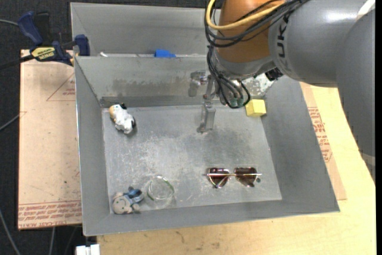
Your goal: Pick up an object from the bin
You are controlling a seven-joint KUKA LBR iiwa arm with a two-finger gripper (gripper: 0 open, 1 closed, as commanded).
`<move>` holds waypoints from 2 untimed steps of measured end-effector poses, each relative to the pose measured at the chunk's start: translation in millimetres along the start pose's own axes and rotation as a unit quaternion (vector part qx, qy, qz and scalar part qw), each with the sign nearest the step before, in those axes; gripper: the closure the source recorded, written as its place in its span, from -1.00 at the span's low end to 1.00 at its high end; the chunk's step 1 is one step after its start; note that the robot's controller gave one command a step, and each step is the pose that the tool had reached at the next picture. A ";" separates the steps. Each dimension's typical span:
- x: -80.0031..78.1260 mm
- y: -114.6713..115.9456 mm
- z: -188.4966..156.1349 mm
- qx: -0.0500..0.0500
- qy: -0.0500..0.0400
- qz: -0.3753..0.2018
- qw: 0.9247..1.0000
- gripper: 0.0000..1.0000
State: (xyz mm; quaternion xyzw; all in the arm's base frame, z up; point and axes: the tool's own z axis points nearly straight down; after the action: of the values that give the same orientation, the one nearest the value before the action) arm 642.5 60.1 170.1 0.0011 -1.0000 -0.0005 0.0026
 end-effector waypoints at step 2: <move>33.8 -49.1 34.6 0.000 -0.005 -0.051 0.999 -1.00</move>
Offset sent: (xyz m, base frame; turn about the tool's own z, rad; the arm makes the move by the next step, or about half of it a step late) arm -0.0915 -0.1335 -0.1001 -0.2610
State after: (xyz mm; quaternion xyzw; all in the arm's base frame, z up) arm 608.7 10.9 135.6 0.0521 -0.9986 -0.0006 -0.0020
